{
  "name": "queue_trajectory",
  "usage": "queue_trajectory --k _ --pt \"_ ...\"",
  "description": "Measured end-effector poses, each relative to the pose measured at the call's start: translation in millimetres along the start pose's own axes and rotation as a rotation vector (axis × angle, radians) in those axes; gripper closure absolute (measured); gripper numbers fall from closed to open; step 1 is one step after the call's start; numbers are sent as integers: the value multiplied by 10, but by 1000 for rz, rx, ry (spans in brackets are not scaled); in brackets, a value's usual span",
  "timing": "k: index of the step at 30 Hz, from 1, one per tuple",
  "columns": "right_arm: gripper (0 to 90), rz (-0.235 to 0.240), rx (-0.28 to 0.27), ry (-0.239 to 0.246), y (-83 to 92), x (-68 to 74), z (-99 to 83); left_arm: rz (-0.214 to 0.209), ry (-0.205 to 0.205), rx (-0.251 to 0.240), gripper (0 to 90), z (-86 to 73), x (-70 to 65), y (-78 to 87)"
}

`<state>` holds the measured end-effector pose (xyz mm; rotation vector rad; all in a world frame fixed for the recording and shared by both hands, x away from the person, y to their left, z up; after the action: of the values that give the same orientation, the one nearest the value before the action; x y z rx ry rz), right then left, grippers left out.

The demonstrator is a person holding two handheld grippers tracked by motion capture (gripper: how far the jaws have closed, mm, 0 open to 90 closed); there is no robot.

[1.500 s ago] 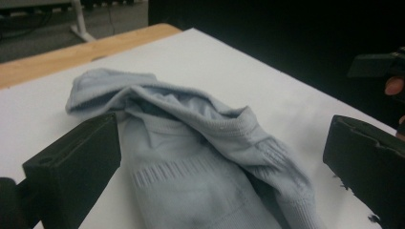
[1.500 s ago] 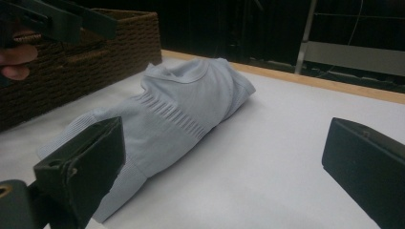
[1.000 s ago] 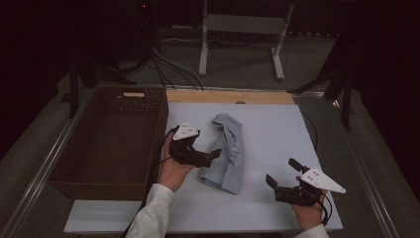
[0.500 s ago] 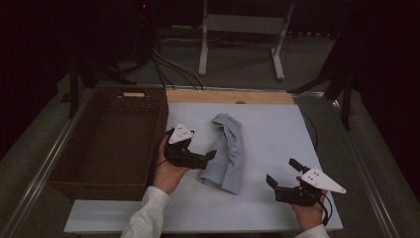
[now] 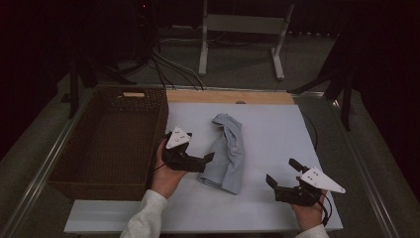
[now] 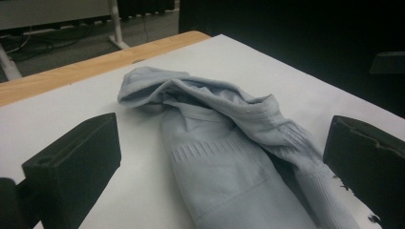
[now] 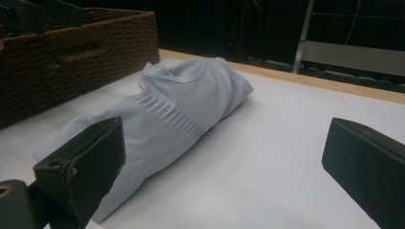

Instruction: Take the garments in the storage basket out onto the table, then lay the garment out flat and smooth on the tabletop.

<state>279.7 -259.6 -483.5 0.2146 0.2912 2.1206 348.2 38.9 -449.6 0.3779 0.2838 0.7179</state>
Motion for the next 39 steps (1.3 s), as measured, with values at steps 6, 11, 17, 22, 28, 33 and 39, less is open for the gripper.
queue_trajectory --k 6,11,17,22,28,33,39 --pt "12 -5 -4 -2 14 -18 1 32 -5 -17 0 -5 33 29" --pt "12 -5 -7 -2 24 -19 4 49 13 -29 0 -12 77 85" --pt "12 -6 -6 1 26 -17 5 71 38 -50 1 -10 157 193" --pt "12 -3 -6 7 20 -4 9 56 69 -69 1 1 186 257" --pt "12 0 -8 12 13 7 10 61 60 -68 1 5 165 264" --pt "12 6 -7 17 -3 26 10 53 63 -66 0 -7 149 253" --pt "12 36 -28 1 -41 67 50 44 61 -70 1 -3 140 249"
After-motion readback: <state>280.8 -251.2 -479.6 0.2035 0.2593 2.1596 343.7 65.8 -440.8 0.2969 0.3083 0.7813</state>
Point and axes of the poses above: each handheld gripper's, and its own axes: y roughly backward along the jaws, z roughly out of its top, x roughly to its left, the point moved 6 cm from there along -y, roughly forward along the jaws
